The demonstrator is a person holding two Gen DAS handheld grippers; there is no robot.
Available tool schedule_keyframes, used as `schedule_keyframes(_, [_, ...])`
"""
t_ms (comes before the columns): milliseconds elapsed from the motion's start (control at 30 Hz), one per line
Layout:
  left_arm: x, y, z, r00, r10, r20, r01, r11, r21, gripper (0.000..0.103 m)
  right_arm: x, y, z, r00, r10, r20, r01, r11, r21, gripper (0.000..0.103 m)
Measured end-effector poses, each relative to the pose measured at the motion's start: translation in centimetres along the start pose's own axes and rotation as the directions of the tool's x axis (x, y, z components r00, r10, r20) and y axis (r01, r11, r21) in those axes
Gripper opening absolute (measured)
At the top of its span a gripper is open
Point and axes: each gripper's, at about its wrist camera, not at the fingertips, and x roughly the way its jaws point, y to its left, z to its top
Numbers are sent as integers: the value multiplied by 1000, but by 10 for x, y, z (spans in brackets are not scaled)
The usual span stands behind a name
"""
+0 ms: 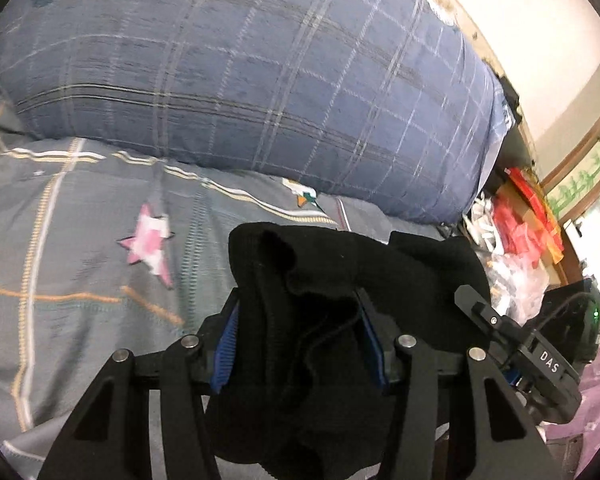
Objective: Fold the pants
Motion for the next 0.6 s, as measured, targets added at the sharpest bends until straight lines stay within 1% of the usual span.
schedule_keyframes(67, [18, 0, -3, 1000, -1, -20, 1, 1000, -8, 52, 1, -17, 0, 1000, -24, -5, 24, 999, 25, 29])
schedule_keyframes(133, [34, 6, -8, 999, -4, -47, 2, 999, -39, 52, 6, -30, -2, 999, -44, -21, 45, 998, 40, 29])
schedule_keyframes(267, [57, 36, -22, 995, 4, -96, -16, 992, -125, 51, 24, -48, -13, 995, -69, -79, 74, 996, 59, 29])
schedule_keyframes(333, [56, 47, -25, 995, -15, -98, 0, 988, -157, 51, 35, -52, -21, 992, -73, -104, 80, 995, 63, 29])
schedule_keyframes(400, [51, 54, -25, 996, -28, -89, 12, 985, -175, 51, 40, -51, -24, 993, -62, -105, 70, 995, 66, 29])
schedule_keyframes(467, [42, 61, -23, 998, -20, -68, 8, 984, -175, 51, 44, -46, -23, 993, -48, -109, 55, 996, 65, 29])
schedule_keyframes(600, [29, 84, -23, 999, -14, -42, 4, 975, -221, 51, 55, -30, -27, 990, -21, -141, 28, 998, 48, 29])
